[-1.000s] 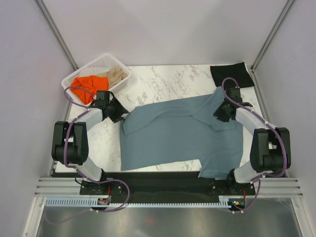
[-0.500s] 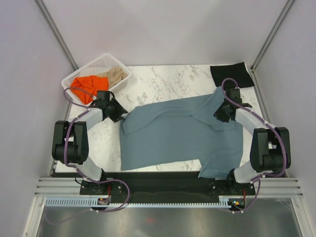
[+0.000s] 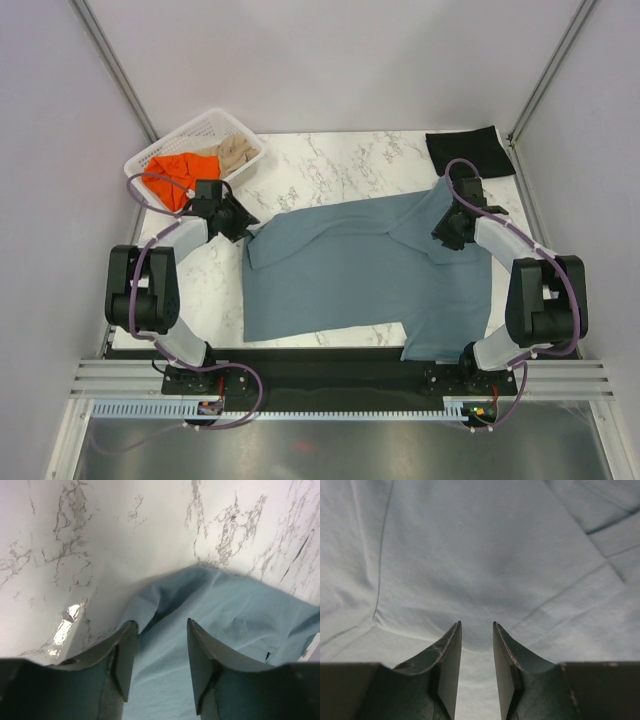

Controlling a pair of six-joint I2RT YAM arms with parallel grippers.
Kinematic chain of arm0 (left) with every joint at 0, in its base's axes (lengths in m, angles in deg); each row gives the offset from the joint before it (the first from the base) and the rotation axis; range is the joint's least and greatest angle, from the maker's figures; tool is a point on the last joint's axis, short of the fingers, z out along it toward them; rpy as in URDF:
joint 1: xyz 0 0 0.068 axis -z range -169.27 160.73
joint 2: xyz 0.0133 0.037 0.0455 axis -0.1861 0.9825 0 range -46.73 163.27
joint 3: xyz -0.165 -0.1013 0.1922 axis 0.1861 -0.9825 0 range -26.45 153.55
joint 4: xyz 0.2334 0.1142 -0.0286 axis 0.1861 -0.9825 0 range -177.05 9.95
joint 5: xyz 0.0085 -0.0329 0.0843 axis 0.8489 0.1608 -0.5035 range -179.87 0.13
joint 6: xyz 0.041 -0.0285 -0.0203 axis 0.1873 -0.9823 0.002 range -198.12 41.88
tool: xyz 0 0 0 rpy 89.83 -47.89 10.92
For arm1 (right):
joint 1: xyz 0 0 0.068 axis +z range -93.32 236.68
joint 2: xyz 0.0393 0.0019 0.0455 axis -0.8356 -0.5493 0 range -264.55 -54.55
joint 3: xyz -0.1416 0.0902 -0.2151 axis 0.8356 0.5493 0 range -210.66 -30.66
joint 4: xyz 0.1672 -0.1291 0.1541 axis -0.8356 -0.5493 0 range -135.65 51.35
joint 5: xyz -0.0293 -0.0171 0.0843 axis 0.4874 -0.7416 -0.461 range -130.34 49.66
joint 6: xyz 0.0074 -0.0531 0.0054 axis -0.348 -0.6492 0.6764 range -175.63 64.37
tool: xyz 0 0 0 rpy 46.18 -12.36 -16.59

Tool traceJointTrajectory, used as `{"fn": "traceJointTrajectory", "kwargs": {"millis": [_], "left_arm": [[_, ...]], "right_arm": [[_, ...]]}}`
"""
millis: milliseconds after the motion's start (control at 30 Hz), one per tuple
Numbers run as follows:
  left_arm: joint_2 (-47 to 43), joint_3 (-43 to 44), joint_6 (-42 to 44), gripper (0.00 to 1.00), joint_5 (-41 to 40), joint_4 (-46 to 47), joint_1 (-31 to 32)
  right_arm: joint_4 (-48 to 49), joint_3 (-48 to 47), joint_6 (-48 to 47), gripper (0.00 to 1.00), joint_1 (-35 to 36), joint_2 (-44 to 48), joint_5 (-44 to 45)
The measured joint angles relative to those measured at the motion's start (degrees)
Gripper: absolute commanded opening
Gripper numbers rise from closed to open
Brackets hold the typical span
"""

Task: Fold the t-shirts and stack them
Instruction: Fold the tshirt

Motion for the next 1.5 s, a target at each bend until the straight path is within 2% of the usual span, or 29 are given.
{"fn": "traceJointTrajectory", "kwargs": {"millis": [133,400,567,700,967,1200,1500], "left_arm": [[-4.6,0.0,0.7,0.57,-2.4,-1.3,0.2],[-18.6,-0.2,0.5,0.6,-9.0,-8.2,3.3],[-25.1,-5.1,-5.7,0.59,-9.7,-9.6,5.8],[-24.1,-6.3,-10.4,0.53,-9.5,-11.2,8.5],[-19.7,-6.9,-14.4,0.52,-10.2,-11.6,15.2],[-13.3,-7.8,-14.6,0.53,-12.0,-12.1,15.5],[-10.4,-7.8,-14.5,0.53,-15.7,-12.0,16.1]], "right_arm": [[-5.1,-2.8,2.8,0.42,-1.7,0.1,3.7],[-8.3,-3.1,5.0,0.42,-11.1,1.1,7.2],[-8.8,-4.0,5.0,0.41,-12.9,-1.1,7.5],[-8.5,-4.7,5.0,0.41,-13.6,-3.8,7.6],[-6.2,-3.6,5.7,0.41,-14.6,-6.2,8.0],[-3.8,-1.1,6.1,0.4,-16.2,-7.2,8.3],[-0.6,1.6,7.5,0.37,-17.8,-5.4,8.0]]}}
